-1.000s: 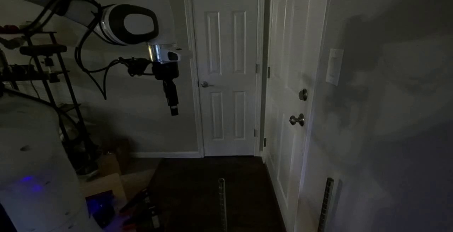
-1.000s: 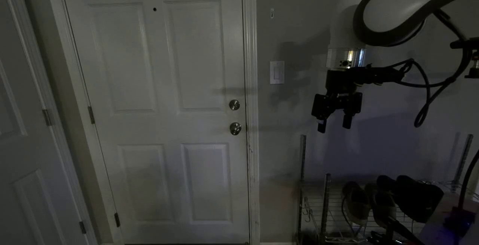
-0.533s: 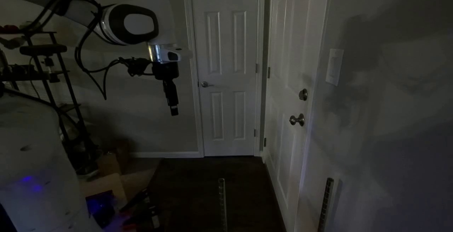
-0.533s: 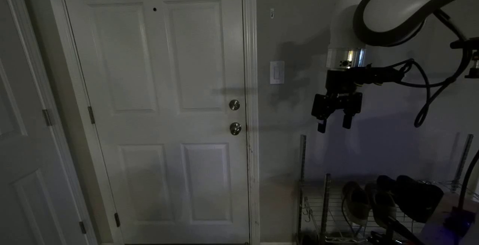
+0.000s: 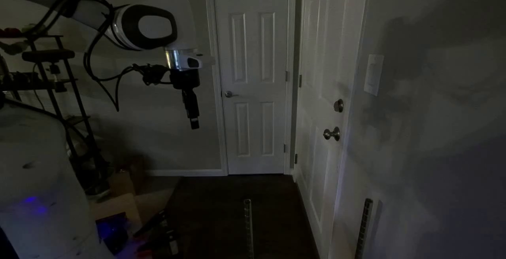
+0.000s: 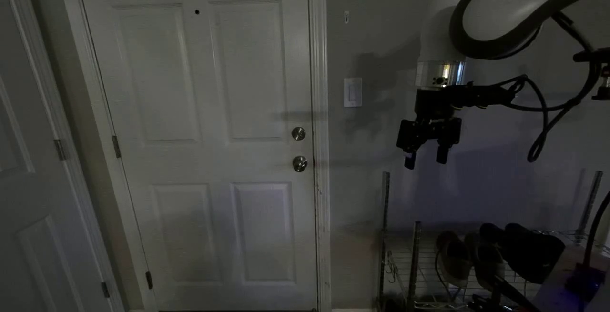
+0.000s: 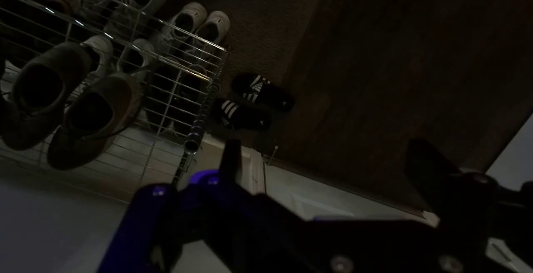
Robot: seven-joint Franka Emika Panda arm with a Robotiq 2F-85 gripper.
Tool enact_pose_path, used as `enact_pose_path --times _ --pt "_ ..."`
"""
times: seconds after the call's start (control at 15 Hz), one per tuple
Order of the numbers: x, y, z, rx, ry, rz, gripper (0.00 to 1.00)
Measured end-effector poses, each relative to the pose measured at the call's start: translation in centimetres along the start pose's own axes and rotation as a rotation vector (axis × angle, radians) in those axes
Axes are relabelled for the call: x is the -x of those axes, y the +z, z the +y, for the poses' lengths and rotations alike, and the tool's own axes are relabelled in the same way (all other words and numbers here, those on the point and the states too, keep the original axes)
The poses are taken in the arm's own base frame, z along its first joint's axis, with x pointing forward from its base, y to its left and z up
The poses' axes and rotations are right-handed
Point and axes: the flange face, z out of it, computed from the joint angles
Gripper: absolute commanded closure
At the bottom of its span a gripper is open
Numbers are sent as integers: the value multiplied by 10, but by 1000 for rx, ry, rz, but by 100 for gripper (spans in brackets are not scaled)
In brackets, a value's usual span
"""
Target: Turn on the light
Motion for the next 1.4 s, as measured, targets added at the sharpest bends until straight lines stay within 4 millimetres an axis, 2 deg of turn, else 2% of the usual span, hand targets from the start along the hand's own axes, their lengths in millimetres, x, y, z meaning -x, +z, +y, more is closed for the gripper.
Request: enact_pose_path --times 0.73,0.8,0.87,1.0,1.4 --pt "-1 3 0 14 -12 -4 0" --pt "-4 6 1 23 -20 3 25" --pt "-9 9 2 34 -27 20 26" --pt "-25 16 4 48 -42 77 40" --pt "-100 32 26 54 -58 307 80"
